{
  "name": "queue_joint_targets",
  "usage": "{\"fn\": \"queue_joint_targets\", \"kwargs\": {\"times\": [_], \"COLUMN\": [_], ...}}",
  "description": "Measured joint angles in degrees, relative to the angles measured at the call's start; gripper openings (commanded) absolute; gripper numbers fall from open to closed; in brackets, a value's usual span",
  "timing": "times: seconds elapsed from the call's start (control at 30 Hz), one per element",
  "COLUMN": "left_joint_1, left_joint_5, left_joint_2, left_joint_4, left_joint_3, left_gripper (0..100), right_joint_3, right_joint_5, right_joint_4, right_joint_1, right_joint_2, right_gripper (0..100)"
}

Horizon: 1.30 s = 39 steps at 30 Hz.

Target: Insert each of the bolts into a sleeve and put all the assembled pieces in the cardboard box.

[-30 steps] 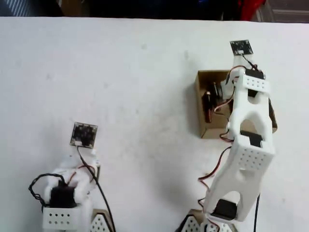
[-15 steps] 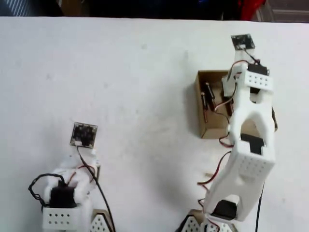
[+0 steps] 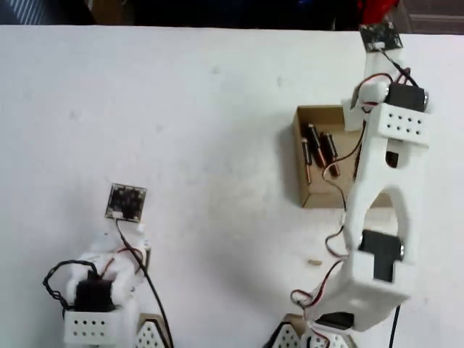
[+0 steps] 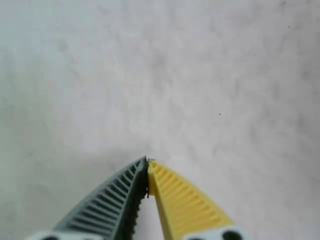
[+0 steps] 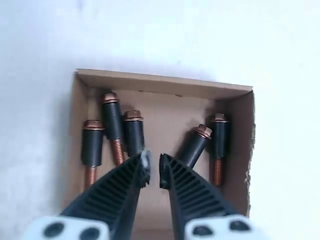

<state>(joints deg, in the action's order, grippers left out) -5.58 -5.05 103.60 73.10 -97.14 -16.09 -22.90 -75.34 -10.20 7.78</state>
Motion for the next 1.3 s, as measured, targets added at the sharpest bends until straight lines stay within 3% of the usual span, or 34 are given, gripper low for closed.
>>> {"fn": "queue_joint_targets", "kwargs": {"times": [0.47, 0.67, 1.3], "left_joint_1": [0.0, 0.0, 0.0], "left_joint_5": [0.0, 0.0, 0.0], "left_joint_2": [0.0, 0.0, 0.0], "left_joint_4": [0.0, 0.0, 0.0], "left_joint_3": [0.0, 0.0, 0.0], "left_gripper": [2, 2, 2], "right_joint_3": [0.0, 1.0, 45.9], "right_joint_5": [0.0, 5.4, 6.4], "right_joint_4": [-15.6, -16.4, -2.4], "right_joint_1": [15.8, 17.6, 17.8], "right_joint_2": [-22.1, -29.0, -62.4], "right_gripper": [1.7, 1.7, 1.7]}}
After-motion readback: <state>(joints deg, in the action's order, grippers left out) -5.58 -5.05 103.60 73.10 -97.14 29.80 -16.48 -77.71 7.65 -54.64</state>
